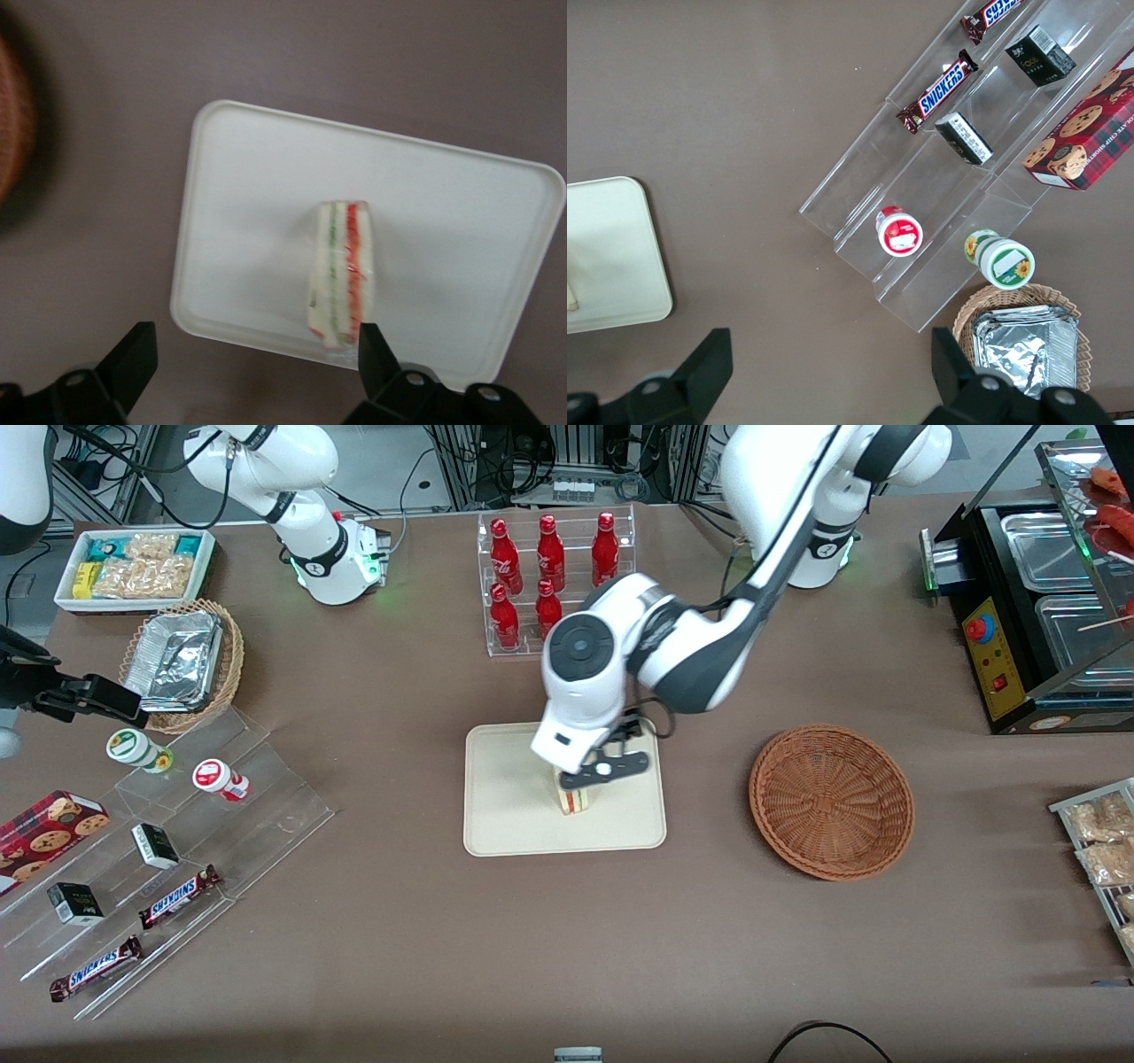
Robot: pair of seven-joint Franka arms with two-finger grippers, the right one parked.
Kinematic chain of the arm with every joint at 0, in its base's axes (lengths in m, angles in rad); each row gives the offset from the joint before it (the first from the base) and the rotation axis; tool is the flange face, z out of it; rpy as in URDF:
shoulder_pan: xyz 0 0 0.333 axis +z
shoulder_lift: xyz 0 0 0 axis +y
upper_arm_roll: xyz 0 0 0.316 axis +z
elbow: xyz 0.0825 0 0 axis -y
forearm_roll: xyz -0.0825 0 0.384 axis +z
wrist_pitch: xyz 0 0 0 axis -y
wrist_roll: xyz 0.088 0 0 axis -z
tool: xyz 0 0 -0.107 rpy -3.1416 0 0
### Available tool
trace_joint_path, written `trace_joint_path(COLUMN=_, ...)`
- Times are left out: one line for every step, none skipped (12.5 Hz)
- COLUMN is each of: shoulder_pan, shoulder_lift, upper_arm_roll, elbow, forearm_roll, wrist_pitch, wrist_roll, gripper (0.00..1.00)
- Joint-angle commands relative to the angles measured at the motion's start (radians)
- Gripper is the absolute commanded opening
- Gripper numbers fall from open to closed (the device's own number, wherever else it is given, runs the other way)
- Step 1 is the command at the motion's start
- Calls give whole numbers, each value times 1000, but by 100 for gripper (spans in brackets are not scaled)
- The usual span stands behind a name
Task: Place sandwich from basket to tray
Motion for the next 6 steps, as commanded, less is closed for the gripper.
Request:
trace_joint_path(shoulder_pan=89, shoulder_lift=-100, upper_arm_roll=6, elbow=-118, forearm_roll=8, wrist_pitch=-22, wrist_roll=145, gripper=100)
trace_joint_path(shoulder_pan=116, shoulder_lift=-137, upper_arm_roll=6, elbow=-158, forearm_roll=8, wrist_pitch=-21, wrist_roll=204, gripper=100)
trace_joint_path(shoulder_pan=155, shoulder_lift=-178, upper_arm_roll=6, elbow=-203, forearm_roll=8, wrist_pitch=-18, wrist_roll=268, gripper=100)
trace_joint_path(shoulder_pan=195, shoulder_lift=-221, upper_arm_roll=4, elbow=-243, forearm_roll=4, wrist_pitch=-21, wrist_roll=349, gripper=100)
trace_joint_path(shoulder_pan=234, shoulder_lift=-268, upper_arm_roll=4, elbow=-287, forearm_roll=-5, wrist_pitch=-21, wrist_roll=420, gripper=100)
trace_joint_path(shoulder_pan=267, shoulder_lift=-316, upper_arm_roll=4, elbow=-332, forearm_roll=-8, wrist_pitch=-22, wrist_roll=469, gripper=100)
